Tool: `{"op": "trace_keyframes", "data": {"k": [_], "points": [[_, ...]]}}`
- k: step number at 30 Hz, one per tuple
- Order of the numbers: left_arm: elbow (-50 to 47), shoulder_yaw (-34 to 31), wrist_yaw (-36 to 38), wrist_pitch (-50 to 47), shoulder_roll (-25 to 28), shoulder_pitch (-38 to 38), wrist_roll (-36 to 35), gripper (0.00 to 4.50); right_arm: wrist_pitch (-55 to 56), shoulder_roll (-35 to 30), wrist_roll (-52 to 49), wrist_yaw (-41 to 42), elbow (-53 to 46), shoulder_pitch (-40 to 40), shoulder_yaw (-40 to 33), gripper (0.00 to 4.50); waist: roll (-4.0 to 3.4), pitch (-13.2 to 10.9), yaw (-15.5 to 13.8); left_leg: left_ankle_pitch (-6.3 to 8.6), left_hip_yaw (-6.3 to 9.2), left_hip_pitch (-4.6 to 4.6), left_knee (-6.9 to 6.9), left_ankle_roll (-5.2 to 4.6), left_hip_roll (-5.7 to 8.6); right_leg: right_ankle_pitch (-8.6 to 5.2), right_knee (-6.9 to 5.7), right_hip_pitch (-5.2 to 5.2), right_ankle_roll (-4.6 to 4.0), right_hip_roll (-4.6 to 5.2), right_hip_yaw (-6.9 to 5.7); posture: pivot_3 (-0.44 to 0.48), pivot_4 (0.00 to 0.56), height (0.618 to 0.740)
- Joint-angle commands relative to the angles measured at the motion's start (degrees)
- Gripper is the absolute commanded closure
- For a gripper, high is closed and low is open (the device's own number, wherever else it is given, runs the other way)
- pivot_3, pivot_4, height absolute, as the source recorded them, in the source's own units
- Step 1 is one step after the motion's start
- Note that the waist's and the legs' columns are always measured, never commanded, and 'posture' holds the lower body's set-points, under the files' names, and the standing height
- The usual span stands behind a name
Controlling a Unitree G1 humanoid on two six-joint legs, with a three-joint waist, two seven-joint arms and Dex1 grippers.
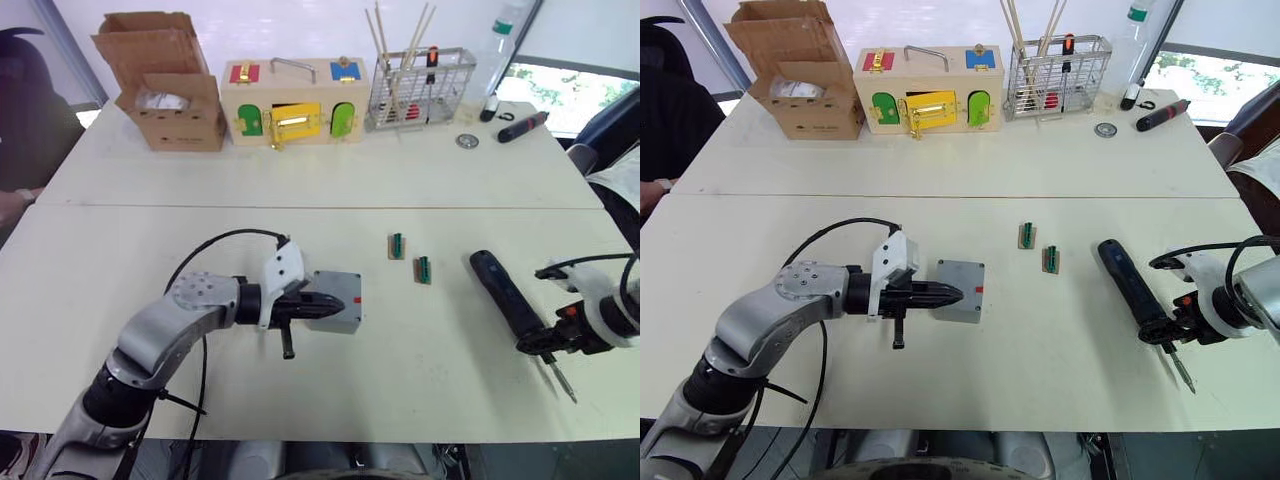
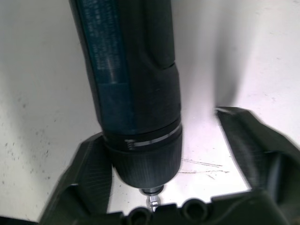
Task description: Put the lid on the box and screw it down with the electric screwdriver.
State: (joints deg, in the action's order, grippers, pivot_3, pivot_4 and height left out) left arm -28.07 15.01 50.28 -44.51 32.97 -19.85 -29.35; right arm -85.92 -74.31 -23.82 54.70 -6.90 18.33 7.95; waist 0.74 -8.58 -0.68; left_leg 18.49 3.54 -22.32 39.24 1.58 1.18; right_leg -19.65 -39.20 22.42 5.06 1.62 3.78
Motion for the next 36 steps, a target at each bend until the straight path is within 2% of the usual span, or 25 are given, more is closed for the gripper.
{"op": "trace_keyframes", "data": {"k": [1, 4, 9, 12, 15, 19, 22, 24, 26, 29, 32, 34, 36], "points": [[-0.8, 0.2, -0.4, 0.9, -0.6, 0.3, -0.1, 4.5, -1.0, 0.2, -1.8, -0.3, -1.5, -1.4, 2.1, 1.87, 0.0, 0.0, 0.0, 0.0, 0.0, 0.0, -0.01, 0.0, -0.01, 0.0, 0.0, 0.01, 0.0, -0.01, 0.0, 0.0, 0.15, 0.74], [-0.5, 0.1, -0.4, 1.1, -0.5, 0.4, 0.0, 4.5, -1.8, -0.2, -2.5, -0.4, -2.5, -2.2, 2.4, 2.73, 0.0, 0.0, -0.1, 0.0, 0.01, 0.0, -0.03, 0.0, -0.01, 0.0, 0.0, 0.01, 0.0, -0.01, -0.02, 0.0, 0.15, 0.74], [-0.2, -0.3, -0.1, 1.5, -0.1, 0.5, 0.2, 4.5, -3.3, 0.5, -3.1, -1.3, -2.6, -2.5, 1.5, 2.75, 0.0, 0.0, -0.2, 0.0, 0.03, 0.0, -0.03, 0.0, -0.01, 0.0, 0.0, 0.0, 0.0, -0.01, -0.03, 0.0, 0.15, 0.74], [0.2, -0.4, 0.2, 1.8, 0.1, 0.1, 0.2, 4.5, -5.5, 0.3, -3.6, -2.4, -0.9, -1.1, -2.2, 2.75, 0.0, 0.0, -0.1, 0.0, 0.04, -0.01, -0.03, 0.0, -0.01, 0.0, 0.0, 0.0, 0.0, 0.0, -0.04, 0.0, 0.15, 0.74], [1.4, -0.4, 1.1, 2.5, 0.3, -0.8, 0.4, 4.5, -6.6, -1.2, -5.6, -3.1, 0.9, 1.3, -9.2, 2.75, -0.1, -0.1, -0.1, 0.0, 0.03, -0.03, -0.03, 0.0, 0.0, 0.0, 0.0, 0.03, 0.0, 0.0, -0.04, 0.0, 0.15, 0.74], [4.1, 0.0, 3.0, 3.9, 0.2, -2.3, 0.7, 4.5, -6.6, -3.4, -11.9, -5.5, 2.7, 4.2, -19.4, 2.75, -0.66, -0.1, 0.0, 0.0, -0.09, -0.09, -0.02, 0.0, 0.03, 0.0, -0.01, 0.12, 0.0, 0.02, 0.06, 0.0, 0.15, 0.74], [7.4, 0.9, 5.0, 5.8, -0.2, -4.2, 1.6, 4.5, -6.6, -2.0, -18.2, -12.2, 5.4, 7.7, -27.4, 2.75, -0.78, -0.1, 0.0, 0.01, -0.11, -0.12, -0.08, -0.02, 0.03, 0.0, -0.04, 0.21, 0.0, -0.02, 0.07, 0.0, 0.15, 0.74], [9.3, 1.5, 6.5, 6.9, -0.5, -5.5, 2.2, 4.5, -6.6, 3.2, -20.9, -19.3, 7.3, 11.9, -33.6, 2.75, -0.75, -0.1, 0.1, 0.01, -0.1, -0.12, -0.11, -0.02, 0.0, 0.0, -0.04, 0.21, 0.0, -0.05, 0.07, 0.0, 0.15, 0.74], [11.0, 1.8, 7.8, 7.9, -0.4, -6.8, 2.8, 4.5, -6.6, 12.4, -20.9, -26.9, 6.5, 18.1, -42.5, 2.75, -0.69, -0.2, 0.4, 0.01, -0.11, -0.11, -0.09, -0.02, 0.0, 0.0, -0.04, 0.19, 0.0, -0.07, 0.08, 0.0, 0.15, 0.74], [13.3, 1.6, 9.6, 8.8, -0.2, -8.6, 3.2, 4.5, -0.8, 28.4, -19.1, -35.9, -3.3, 25.4, -55.0, 2.75, -0.71, -0.2, 1.2, -0.01, -0.15, -0.15, -0.09, 0.0, 0.02, 0.01, -0.14, 0.26, 0.01, -0.06, 0.14, 0.0, 0.15, 0.74], [14.8, 1.5, 11.3, 9.2, 0.7, -10.2, 3.8, 4.5, 6.5, 39.9, -20.4, -41.4, -12.3, 26.3, -58.8, 2.75, -0.78, -0.1, 1.0, -0.02, -0.05, -0.4, -0.13, 0.03, 0.0, 0.0, -0.25, 0.53, 0.01, -0.08, 0.06, 0.0, 0.15, 0.74], [15.2, 0.9, 12.4, 8.6, 1.7, -11.4, 3.7, 4.5, 11.6, 47.2, -21.7, -43.4, -17.0, 25.2, -58.2, 2.75, -0.77, -0.1, 1.4, -0.25, -0.04, -0.82, -0.04, 0.44, 0.01, 0.0, -0.59, 0.98, 0.01, -0.07, 0.02, 0.0, 0.15, 0.74], [15.1, 0.3, 13.2, 7.9, 3.0, -11.9, 3.4, 4.5, 14.7, 52.1, -22.7, -45.0, -19.5, 24.1, -57.0, 2.75, -0.77, -0.1, 1.8, -0.25, -0.1, -0.92, 0.01, 0.45, 0.07, 0.0, -0.71, 1.14, 0.01, -0.01, 0.05, 0.0, 0.15, 0.74]]}}
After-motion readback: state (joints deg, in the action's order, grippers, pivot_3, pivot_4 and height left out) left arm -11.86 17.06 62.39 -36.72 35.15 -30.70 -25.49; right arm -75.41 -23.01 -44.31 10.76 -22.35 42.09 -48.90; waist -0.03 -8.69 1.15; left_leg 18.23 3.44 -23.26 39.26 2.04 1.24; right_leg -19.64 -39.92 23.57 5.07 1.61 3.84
